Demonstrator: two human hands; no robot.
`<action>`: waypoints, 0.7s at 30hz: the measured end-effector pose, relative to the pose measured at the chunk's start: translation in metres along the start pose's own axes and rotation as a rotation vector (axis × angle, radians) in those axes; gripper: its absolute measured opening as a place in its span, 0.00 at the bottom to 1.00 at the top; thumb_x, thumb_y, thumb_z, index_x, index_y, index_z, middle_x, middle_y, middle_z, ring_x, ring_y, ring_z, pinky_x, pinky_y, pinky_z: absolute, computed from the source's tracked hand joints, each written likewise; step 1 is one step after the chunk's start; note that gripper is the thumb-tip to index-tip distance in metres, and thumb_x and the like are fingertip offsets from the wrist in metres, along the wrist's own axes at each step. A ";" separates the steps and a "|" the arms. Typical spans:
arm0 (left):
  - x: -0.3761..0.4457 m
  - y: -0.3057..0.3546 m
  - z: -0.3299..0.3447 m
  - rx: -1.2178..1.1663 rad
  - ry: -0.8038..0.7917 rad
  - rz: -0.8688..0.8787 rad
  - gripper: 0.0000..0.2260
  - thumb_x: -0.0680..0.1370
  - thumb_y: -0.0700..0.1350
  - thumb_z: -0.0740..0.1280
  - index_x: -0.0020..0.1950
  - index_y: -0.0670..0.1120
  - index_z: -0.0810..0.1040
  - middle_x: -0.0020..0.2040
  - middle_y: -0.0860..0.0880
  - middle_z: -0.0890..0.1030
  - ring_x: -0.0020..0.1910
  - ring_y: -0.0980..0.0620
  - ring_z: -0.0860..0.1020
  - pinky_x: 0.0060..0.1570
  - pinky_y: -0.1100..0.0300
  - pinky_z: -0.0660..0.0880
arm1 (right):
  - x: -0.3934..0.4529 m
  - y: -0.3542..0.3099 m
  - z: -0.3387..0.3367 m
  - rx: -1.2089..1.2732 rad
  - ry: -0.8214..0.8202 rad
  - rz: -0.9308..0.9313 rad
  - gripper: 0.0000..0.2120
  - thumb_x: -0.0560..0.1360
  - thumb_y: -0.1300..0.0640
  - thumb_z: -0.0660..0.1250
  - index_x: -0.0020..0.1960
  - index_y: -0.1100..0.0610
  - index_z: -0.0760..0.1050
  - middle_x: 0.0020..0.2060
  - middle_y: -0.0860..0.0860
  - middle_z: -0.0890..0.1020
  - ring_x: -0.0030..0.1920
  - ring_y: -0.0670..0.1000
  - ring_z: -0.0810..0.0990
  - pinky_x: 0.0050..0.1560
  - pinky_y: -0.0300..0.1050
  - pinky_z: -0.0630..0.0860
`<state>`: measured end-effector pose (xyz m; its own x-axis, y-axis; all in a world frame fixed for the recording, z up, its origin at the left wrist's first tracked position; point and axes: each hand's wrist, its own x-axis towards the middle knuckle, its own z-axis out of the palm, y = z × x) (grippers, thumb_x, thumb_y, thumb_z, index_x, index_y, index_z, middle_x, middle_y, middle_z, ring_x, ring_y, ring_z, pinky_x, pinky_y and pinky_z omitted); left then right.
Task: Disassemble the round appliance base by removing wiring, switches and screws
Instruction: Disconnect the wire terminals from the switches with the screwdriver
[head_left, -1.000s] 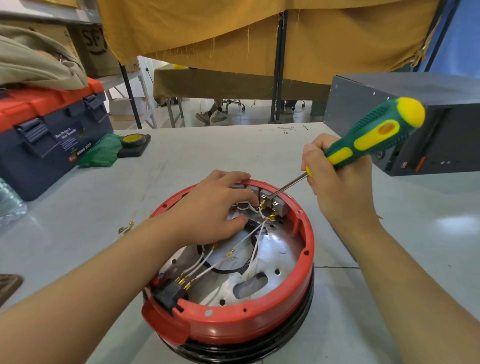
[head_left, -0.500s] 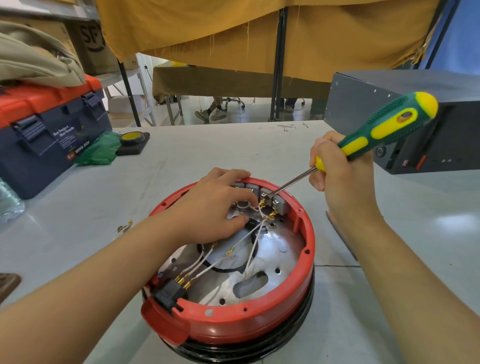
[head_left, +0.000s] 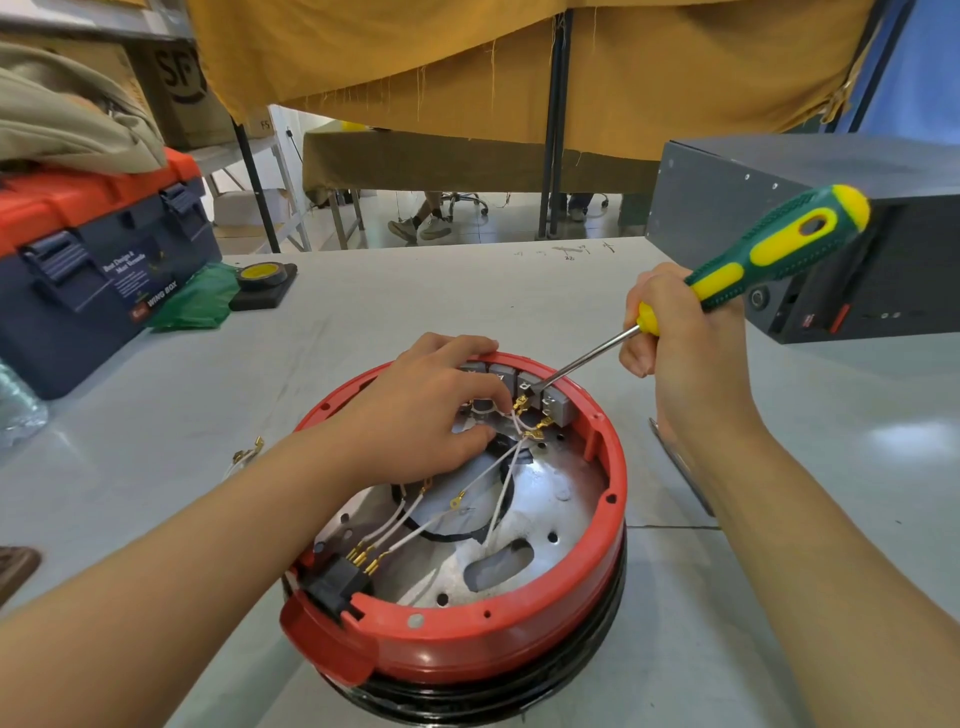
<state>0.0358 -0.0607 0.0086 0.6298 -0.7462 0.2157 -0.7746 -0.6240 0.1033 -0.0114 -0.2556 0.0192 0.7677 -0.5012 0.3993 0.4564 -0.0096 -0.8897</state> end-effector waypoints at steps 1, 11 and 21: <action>0.000 0.000 0.000 -0.001 0.001 -0.001 0.12 0.75 0.50 0.65 0.58 0.59 0.77 0.74 0.53 0.62 0.70 0.50 0.60 0.66 0.59 0.59 | 0.000 0.000 0.000 0.002 0.003 0.002 0.09 0.68 0.60 0.60 0.30 0.58 0.65 0.21 0.46 0.66 0.22 0.46 0.60 0.25 0.37 0.57; 0.000 0.001 0.000 -0.007 0.013 0.003 0.11 0.75 0.50 0.65 0.57 0.59 0.77 0.74 0.53 0.63 0.70 0.50 0.60 0.66 0.60 0.59 | 0.002 0.005 0.000 0.030 0.039 0.054 0.10 0.68 0.58 0.60 0.29 0.57 0.66 0.21 0.47 0.66 0.21 0.46 0.60 0.24 0.36 0.58; 0.000 0.001 -0.001 -0.042 0.009 0.010 0.10 0.75 0.49 0.65 0.56 0.59 0.77 0.73 0.53 0.63 0.71 0.51 0.60 0.67 0.59 0.58 | -0.001 0.001 0.003 0.107 0.072 0.010 0.11 0.67 0.59 0.61 0.26 0.54 0.67 0.22 0.48 0.66 0.21 0.46 0.60 0.24 0.35 0.58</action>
<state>0.0350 -0.0605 0.0096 0.6215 -0.7501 0.2258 -0.7828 -0.6059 0.1417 -0.0101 -0.2530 0.0187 0.7400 -0.5617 0.3699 0.4971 0.0863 -0.8634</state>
